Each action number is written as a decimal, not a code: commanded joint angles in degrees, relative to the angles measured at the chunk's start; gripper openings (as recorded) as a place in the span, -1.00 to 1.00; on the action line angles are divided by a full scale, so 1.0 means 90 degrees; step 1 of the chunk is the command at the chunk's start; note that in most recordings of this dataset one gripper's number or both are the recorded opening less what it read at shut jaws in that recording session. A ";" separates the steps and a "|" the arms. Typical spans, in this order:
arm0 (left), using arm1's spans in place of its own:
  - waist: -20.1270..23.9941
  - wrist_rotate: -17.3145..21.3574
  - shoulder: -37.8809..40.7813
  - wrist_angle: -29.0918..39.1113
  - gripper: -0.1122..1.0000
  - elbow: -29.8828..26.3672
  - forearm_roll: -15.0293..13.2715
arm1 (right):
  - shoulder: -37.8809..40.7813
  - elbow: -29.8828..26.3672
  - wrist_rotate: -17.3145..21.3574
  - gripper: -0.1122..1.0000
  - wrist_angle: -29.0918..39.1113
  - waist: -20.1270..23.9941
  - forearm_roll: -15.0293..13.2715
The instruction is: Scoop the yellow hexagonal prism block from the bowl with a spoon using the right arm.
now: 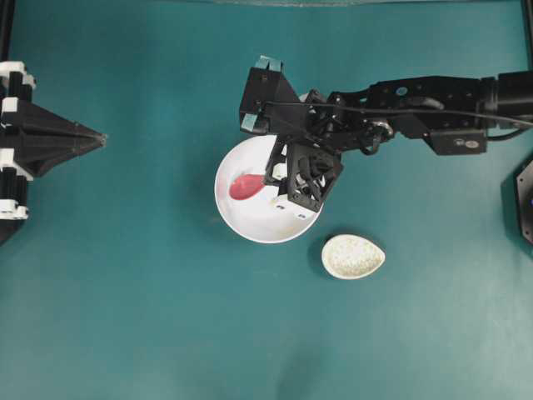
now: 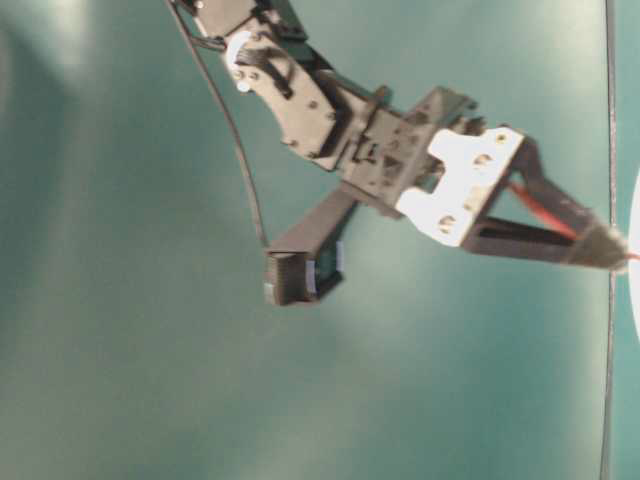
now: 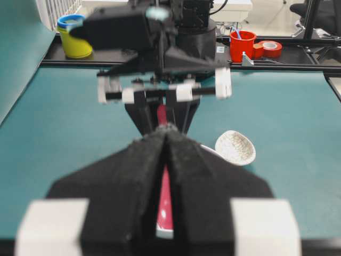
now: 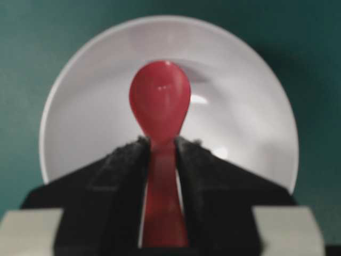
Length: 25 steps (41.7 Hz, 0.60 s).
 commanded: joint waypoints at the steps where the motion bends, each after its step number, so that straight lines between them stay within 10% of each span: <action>1: 0.0010 -0.0010 0.0029 -0.0029 -0.81 -0.0107 0.0020 | -0.0410 -0.0166 0.0020 -0.36 0.0020 0.0010 0.0010; 25: 0.0010 -0.0010 0.0039 -0.0020 -0.81 -0.0107 0.0020 | -0.1299 -0.0166 0.0557 -0.36 0.2041 -0.0068 -0.0010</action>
